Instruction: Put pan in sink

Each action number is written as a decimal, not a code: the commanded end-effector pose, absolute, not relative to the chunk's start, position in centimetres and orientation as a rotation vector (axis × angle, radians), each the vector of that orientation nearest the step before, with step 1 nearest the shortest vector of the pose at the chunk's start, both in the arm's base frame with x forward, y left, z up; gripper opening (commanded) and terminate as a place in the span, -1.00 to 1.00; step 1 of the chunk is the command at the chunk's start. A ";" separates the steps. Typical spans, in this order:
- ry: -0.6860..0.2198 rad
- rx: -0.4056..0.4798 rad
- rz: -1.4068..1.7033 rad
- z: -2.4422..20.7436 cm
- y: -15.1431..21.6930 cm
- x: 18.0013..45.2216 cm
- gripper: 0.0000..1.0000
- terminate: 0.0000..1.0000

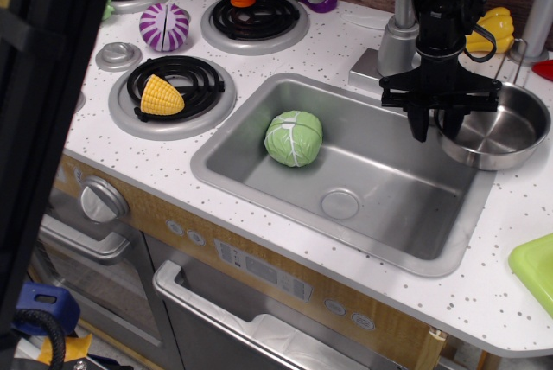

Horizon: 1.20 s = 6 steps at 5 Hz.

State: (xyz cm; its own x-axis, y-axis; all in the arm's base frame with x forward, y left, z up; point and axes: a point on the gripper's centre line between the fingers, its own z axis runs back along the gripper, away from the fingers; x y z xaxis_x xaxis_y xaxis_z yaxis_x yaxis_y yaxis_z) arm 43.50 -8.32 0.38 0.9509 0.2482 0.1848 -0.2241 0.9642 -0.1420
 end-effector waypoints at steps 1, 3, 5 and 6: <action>-0.227 -0.101 0.201 4.6 -7.6 43.6 -1.00 -1.00; -0.193 -0.039 0.088 6.3 -3.5 39.9 -1.00 -1.00; -0.197 -0.022 -0.044 4.8 1.2 36.7 -1.00 -1.00; -0.206 -0.021 -0.117 3.7 2.8 35.8 -1.00 -1.00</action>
State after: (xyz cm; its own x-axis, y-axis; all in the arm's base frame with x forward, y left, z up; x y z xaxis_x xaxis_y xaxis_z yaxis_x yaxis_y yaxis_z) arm 34.95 2.83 0.54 0.9688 -0.2003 0.1456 0.2064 0.9781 -0.0279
